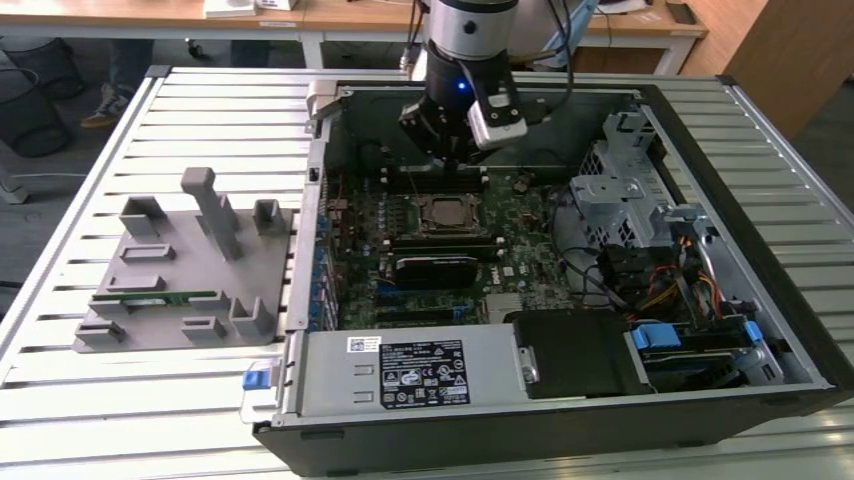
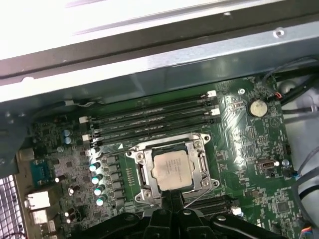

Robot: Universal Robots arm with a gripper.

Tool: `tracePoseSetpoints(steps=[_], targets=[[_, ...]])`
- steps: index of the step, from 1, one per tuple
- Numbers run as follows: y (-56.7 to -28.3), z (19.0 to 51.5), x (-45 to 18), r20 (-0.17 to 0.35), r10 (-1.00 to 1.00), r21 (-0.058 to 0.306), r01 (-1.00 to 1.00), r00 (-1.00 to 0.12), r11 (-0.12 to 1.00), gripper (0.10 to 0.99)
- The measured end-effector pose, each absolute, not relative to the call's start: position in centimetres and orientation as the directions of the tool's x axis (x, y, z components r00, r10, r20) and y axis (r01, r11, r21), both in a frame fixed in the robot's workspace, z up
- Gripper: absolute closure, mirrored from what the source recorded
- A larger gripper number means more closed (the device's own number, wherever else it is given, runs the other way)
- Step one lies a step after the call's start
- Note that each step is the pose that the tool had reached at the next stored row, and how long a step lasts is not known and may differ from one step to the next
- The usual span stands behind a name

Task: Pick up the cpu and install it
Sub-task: 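Install the first cpu locking lever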

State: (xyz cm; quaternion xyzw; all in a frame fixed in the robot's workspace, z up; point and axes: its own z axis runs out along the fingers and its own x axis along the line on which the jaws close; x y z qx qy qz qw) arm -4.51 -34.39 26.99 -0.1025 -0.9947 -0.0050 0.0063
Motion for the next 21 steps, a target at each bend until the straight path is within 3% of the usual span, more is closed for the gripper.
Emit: tracePoseSetpoints(steps=[21], targets=[[-34.4, 26.7, -8.7, 0.008, 0.158, 0.010, 0.159, -0.987, 0.987, 0.973]])
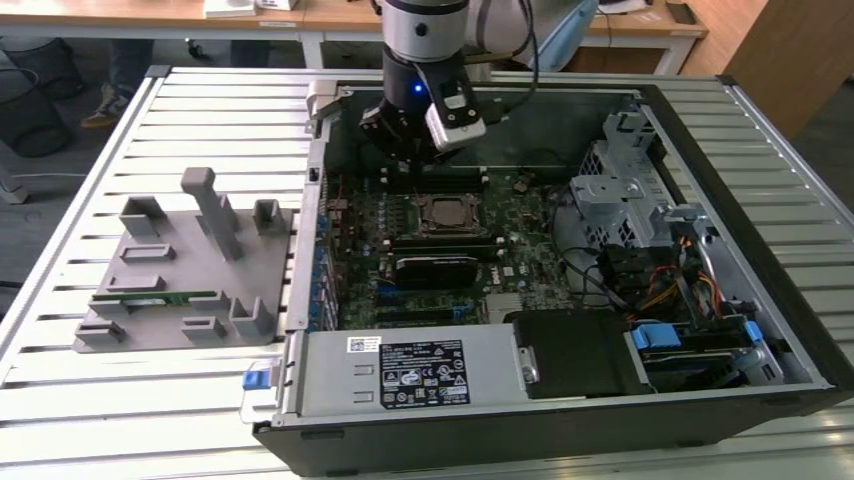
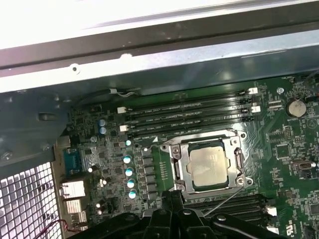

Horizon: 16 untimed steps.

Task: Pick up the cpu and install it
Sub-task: 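Install the first cpu locking lever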

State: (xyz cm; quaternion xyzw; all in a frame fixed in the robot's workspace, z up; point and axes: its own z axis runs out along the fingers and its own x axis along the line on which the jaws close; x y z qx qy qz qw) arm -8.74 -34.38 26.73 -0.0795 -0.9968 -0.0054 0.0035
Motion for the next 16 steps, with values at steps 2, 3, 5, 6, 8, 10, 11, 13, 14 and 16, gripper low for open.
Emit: tracePoseSetpoints(steps=[2, 3, 5, 6, 8, 10, 11, 13, 14, 16], targets=[[-34.4, 26.7, -8.9, 0.005, 0.156, 0.011, 0.156, -0.988, 0.988, 0.973], [-34.4, 26.7, -9.1, 0.003, 0.156, 0.011, 0.156, -0.988, 0.988, 0.973], [-34.3, 26.6, -9.5, 0.000, 0.156, 0.012, 0.156, -0.988, 0.988, 0.973], [-34.2, 26.6, -9.7, 0.000, 0.155, 0.011, 0.155, -0.988, 0.988, 0.973], [-33.9, 26.5, -9.9, -0.001, 0.153, 0.012, 0.153, -0.988, 0.988, 0.973], [-33.8, 26.4, -10.0, -0.001, 0.151, 0.012, 0.151, -0.988, 0.988, 0.973], [-33.8, 26.4, -10.1, -0.001, 0.150, 0.012, 0.150, -0.989, 0.989, 0.973], [-33.7, 26.3, -10.3, -0.001, 0.146, 0.011, 0.146, -0.989, 0.989, 0.973], [-33.6, 26.3, -10.3, -0.001, 0.141, 0.011, 0.141, -0.990, 0.990, 0.973], [-33.5, 26.2, -10.3, -0.001, 0.125, 0.012, 0.125, -0.992, 0.992, 0.973]])
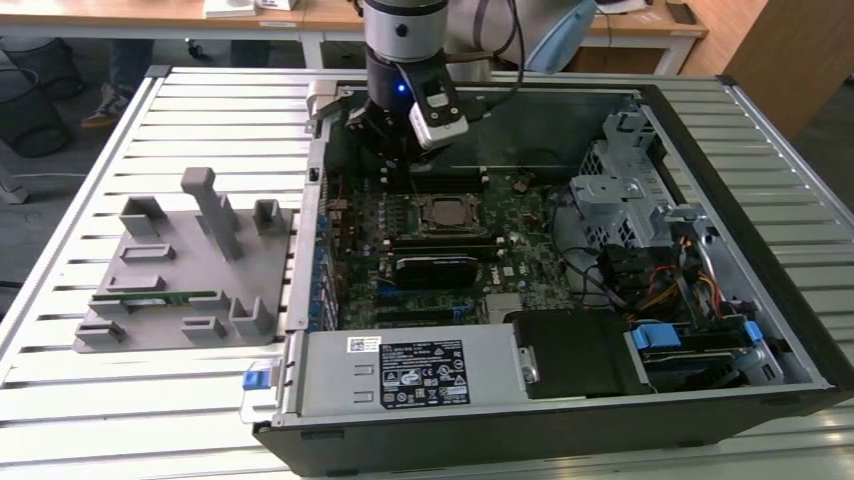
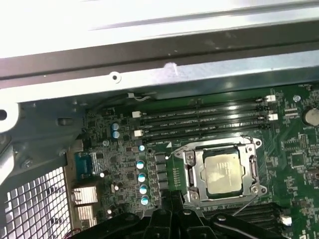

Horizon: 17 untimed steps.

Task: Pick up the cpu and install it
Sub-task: 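Install the first cpu locking lever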

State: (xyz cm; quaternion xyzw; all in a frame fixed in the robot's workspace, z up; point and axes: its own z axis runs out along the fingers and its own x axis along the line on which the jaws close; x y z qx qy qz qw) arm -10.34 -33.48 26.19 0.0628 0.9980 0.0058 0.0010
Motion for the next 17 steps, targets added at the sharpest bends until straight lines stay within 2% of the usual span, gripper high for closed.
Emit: tracePoseSetpoints(steps=[17], targets=[[-32.2, 25.6, -11.3, -0.011, 0.094, 0.014, 0.093, -0.996, 0.996, 0.973]])
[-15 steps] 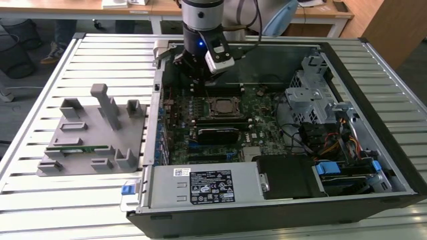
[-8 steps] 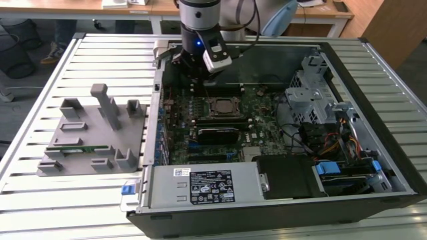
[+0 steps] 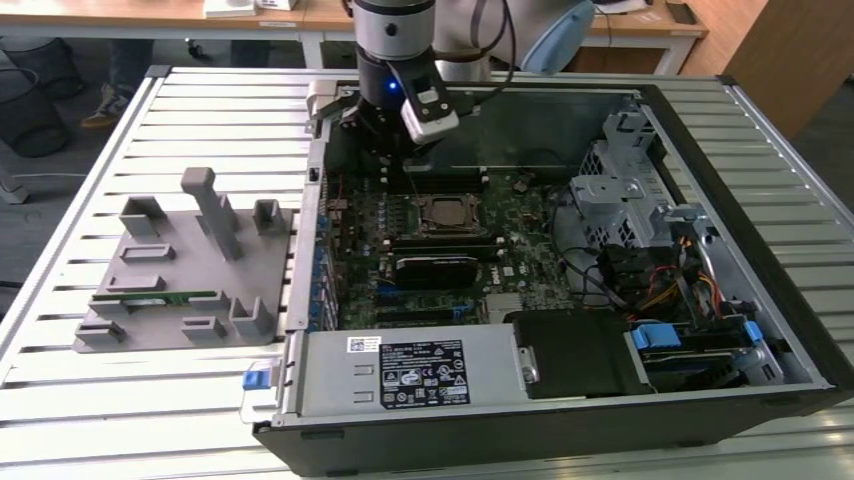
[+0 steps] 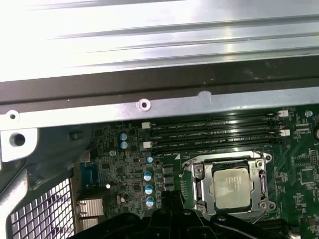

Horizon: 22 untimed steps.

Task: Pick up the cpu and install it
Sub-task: 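Install the first cpu locking lever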

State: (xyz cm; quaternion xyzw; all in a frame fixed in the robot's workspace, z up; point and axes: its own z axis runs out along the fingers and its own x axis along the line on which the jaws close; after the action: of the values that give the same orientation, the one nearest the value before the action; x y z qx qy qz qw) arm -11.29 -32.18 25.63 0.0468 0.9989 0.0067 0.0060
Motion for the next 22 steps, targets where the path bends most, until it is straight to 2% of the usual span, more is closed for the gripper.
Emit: tracePoseSetpoints(steps=[22], targets=[[-30.7, 25.5, -10.0, -0.011, 0.007, 0.016, 0.006, -1.000, 1.000, 0.973]])
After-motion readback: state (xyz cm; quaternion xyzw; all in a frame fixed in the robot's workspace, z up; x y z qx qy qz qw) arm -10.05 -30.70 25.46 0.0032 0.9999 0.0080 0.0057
